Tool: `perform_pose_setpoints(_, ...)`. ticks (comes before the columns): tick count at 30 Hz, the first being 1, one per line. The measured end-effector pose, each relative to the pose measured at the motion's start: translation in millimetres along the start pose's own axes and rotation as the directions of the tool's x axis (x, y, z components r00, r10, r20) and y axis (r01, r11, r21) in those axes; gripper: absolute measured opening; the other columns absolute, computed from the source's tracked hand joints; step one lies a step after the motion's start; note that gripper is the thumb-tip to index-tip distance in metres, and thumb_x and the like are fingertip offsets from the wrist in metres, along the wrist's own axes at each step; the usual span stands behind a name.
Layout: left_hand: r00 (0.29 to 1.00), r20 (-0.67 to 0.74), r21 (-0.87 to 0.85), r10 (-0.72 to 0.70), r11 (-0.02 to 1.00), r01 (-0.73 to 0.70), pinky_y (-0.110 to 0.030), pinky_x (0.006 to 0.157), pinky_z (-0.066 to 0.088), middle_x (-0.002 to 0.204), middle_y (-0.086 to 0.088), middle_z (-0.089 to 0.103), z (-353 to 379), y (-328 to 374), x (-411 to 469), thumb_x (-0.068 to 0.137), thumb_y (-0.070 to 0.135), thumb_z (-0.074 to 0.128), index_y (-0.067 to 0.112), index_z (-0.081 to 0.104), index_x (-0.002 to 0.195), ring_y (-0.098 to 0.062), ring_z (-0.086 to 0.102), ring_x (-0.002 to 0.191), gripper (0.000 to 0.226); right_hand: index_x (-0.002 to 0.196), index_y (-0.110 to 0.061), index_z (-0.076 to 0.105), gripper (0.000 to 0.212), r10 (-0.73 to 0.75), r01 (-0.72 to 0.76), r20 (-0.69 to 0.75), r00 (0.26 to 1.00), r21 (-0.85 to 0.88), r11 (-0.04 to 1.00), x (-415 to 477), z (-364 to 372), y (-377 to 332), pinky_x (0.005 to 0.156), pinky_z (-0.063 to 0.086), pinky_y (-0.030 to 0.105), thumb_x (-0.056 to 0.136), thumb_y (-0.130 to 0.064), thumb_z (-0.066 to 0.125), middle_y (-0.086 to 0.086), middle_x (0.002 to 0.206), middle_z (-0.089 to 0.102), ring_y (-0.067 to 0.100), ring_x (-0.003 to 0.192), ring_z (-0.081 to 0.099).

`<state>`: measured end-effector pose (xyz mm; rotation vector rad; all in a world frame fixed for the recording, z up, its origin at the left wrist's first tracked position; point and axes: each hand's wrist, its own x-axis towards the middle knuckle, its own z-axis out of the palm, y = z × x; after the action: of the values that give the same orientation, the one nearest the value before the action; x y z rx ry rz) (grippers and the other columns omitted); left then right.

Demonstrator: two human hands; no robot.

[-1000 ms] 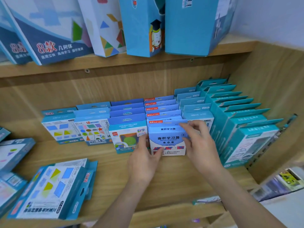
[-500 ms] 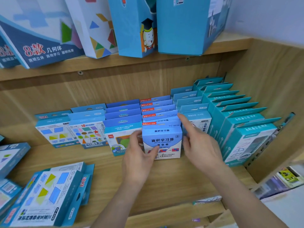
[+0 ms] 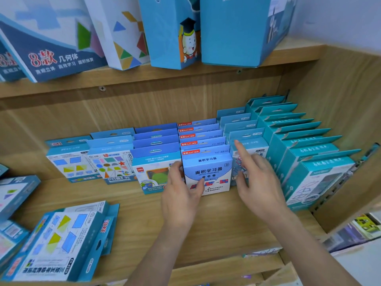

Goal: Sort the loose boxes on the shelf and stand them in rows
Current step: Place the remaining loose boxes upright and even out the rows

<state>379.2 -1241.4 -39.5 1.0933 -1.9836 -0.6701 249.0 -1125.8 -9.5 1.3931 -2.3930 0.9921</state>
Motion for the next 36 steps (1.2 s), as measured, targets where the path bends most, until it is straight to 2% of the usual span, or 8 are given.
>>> perform_pose_setpoints(4, 0.978, 0.006, 0.185, 0.208, 0.961, -0.205, -0.037, 0.054, 0.052, 0.115, -0.007, 0.060, 1, -3, -1, 0.069, 0.024, 0.081, 0.016, 0.035, 0.130, -0.030, 0.065, 0.092, 0.076, 0.142, -0.027, 0.040, 0.063, -0.110, 0.109, -0.017, 0.994, -0.030, 0.994, -6, 6, -1, 0.072, 0.049, 0.034, 0.084, -0.008, 0.055, 0.003, 0.100, 0.051, 0.023, 0.094, 0.050)
perform_pose_setpoints(8, 0.936, 0.068, 0.345, 0.346, 0.872, -0.348, -0.033, 0.033, 0.046, 0.111, -0.011, 0.060, -5, -11, -1, 0.067, 0.018, 0.083, 0.026, 0.036, 0.135, -0.030, 0.066, 0.065, 0.083, 0.135, -0.025, 0.050, 0.058, -0.140, 0.144, 0.041, 0.989, -0.098, 0.985, -10, 12, -3, 0.065, 0.054, 0.038, 0.081, -0.007, 0.058, 0.005, 0.101, 0.055, 0.026, 0.093, 0.054)
perform_pose_setpoints(12, 0.951, 0.151, 0.417, 0.270, 0.855, -0.309, -0.031, 0.035, 0.041, 0.104, -0.008, 0.057, -4, -9, 5, 0.069, 0.016, 0.081, 0.031, 0.034, 0.129, -0.028, 0.060, 0.051, 0.078, 0.136, -0.024, 0.049, 0.060, -0.097, 0.103, 0.059, 0.994, -0.101, 0.990, -10, 12, -4, 0.064, 0.055, 0.039, 0.080, -0.006, 0.060, 0.005, 0.102, 0.058, 0.027, 0.090, 0.056)
perform_pose_setpoints(19, 0.934, 0.305, 0.399, 0.185, 0.866, -0.302, -0.039, 0.060, 0.048, 0.128, 0.000, 0.041, -40, 3, 9, 0.090, 0.016, 0.055, 0.045, 0.002, 0.133, -0.030, 0.063, 0.086, 0.075, 0.136, -0.023, 0.048, 0.059, 0.054, -0.050, 0.039, 0.998, -0.092, 0.994, -13, 1, -23, 0.066, 0.051, 0.040, 0.081, -0.010, 0.064, 0.009, 0.109, 0.052, 0.032, 0.093, 0.056)
perform_pose_setpoints(23, 0.914, 0.259, 0.339, 0.312, 0.857, -0.388, -0.035, 0.053, 0.051, 0.113, 0.006, 0.057, -104, -11, -11, 0.089, 0.026, 0.050, 0.041, 0.028, 0.130, -0.023, 0.064, 0.079, 0.049, 0.127, -0.009, 0.053, 0.058, 0.055, -0.062, -0.093, 0.994, -0.069, 0.996, -21, 10, -46, 0.073, 0.051, 0.049, 0.072, 0.000, 0.069, 0.019, 0.110, 0.047, 0.037, 0.095, 0.050)
perform_pose_setpoints(26, 0.912, 0.193, 0.315, 0.361, 0.858, -0.406, -0.025, 0.051, 0.050, 0.095, 0.013, 0.063, -156, -46, -26, 0.087, 0.033, 0.049, 0.035, 0.052, 0.109, -0.011, 0.063, 0.070, 0.022, 0.120, -0.007, 0.058, 0.047, -0.001, 0.007, -0.083, 0.997, 0.067, 0.998, -30, 27, -81, 0.080, 0.048, 0.043, 0.075, 0.002, 0.067, 0.016, 0.108, 0.049, 0.030, 0.096, 0.049)
perform_pose_setpoints(31, 0.949, 0.113, 0.318, 0.296, 0.894, -0.316, -0.018, 0.067, 0.047, 0.090, 0.015, 0.063, -237, -114, -41, 0.086, 0.035, 0.054, 0.030, 0.064, 0.090, -0.007, 0.062, 0.078, 0.012, 0.106, -0.042, 0.057, 0.052, 0.022, -0.141, 0.270, 0.963, 0.430, 0.892, -58, 76, -153, 0.075, 0.053, 0.041, 0.076, -0.001, 0.068, -0.009, 0.098, 0.057, 0.007, 0.086, 0.058)
perform_pose_setpoints(36, 0.918, 0.314, 0.397, 0.240, 0.845, -0.357, -0.029, 0.094, 0.044, 0.132, 0.001, 0.054, -282, -187, -54, 0.069, 0.060, 0.055, 0.034, 0.052, 0.122, -0.017, 0.048, 0.118, 0.058, 0.108, -0.045, 0.049, 0.035, 0.069, -0.437, 0.633, 0.771, 0.447, 0.780, -82, 121, -221, 0.082, 0.051, 0.038, 0.086, -0.023, 0.065, -0.006, 0.082, 0.067, 0.002, 0.075, 0.063)
